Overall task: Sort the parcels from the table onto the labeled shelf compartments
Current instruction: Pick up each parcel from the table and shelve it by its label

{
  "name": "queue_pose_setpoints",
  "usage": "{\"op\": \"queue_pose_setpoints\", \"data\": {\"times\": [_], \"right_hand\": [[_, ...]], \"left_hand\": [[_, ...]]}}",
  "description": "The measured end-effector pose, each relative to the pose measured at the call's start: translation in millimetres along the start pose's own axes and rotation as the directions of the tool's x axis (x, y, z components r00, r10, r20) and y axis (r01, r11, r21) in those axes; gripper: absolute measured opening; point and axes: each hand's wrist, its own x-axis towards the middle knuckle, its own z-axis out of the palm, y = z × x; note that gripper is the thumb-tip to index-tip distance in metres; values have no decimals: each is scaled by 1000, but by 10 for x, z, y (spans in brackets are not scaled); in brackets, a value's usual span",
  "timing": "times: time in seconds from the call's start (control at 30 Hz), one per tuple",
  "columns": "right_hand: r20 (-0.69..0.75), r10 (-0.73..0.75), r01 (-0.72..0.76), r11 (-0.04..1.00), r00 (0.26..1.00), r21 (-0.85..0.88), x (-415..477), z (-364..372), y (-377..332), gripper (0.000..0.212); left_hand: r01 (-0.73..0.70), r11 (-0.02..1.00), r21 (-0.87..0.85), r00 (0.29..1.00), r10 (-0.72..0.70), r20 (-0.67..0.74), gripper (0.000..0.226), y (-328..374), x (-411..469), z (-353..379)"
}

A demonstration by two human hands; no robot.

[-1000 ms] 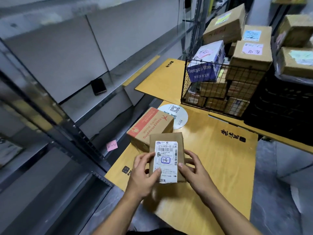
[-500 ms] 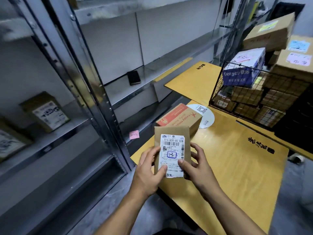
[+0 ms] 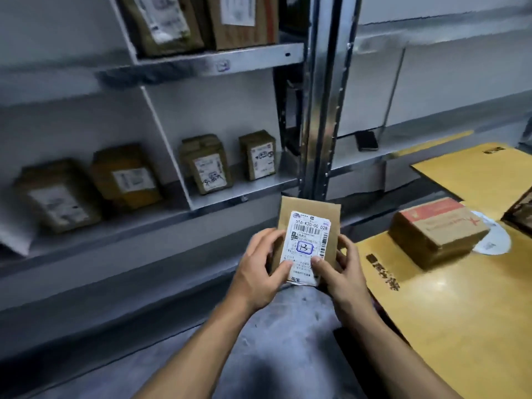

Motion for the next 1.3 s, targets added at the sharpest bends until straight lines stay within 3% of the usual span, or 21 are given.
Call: {"op": "queue_pose_setpoints", "data": {"times": [0.13,0.27,0.47,0.6,1.0,1.3], "right_hand": [[128,-60,59,998,990,16,-32,785,-100,56],[232,-115,109,993,966,41,-26,1468,-344,60],[357,-220,194,975,908,108,15,2384,-863,62],[425,-317,280,948,848,149,60,2965,-1222,64],[511,-568,512,818,645,262,652,4815,-2231,67],[585,-544,626,776,602,77,1314,6068,-2404,66]], "left_hand": [[34,993,111,986,-16,-164,48,-82,-256,-849],[156,956,248,950,-77,-303,42,-130,-515,-1689],[351,791,500,927,-218,-306,51,-193,-740,-2780],[402,684,609,901,-178,-395,52,-79,-744,-3292],[485,491,724,829,8,-560,51,-45,-306,-4633],[512,468,720,794,62,-604,49,-339,175,-5325]]}}
